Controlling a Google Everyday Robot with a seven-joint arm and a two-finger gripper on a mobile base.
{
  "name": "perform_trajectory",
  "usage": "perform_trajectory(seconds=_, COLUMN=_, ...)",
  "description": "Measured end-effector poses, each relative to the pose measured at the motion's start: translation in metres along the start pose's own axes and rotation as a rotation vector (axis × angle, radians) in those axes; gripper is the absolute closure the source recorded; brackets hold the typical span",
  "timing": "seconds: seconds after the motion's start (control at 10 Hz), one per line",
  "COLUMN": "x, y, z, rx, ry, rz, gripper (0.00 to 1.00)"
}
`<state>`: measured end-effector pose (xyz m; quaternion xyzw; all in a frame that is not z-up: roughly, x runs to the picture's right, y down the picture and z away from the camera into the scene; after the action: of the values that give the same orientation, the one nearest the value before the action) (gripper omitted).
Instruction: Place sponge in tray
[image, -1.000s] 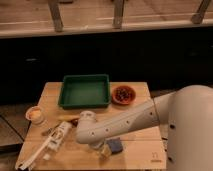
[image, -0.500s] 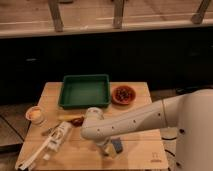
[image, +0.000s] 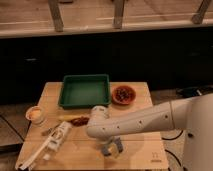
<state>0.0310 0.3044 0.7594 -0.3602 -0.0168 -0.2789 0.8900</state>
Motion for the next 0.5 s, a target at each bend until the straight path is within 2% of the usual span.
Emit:
perform_trajectory(seconds=0.2, x=0.0051, y=0.0044, z=0.0039, rx=-0.001, ry=-0.007, rz=0.020, gripper=0.38)
perform_trajectory(seconds=0.5, x=0.0054, y=0.0074, z=0.0112, rx=0.005, ry=-0.025, rz=0.030, gripper=0.70)
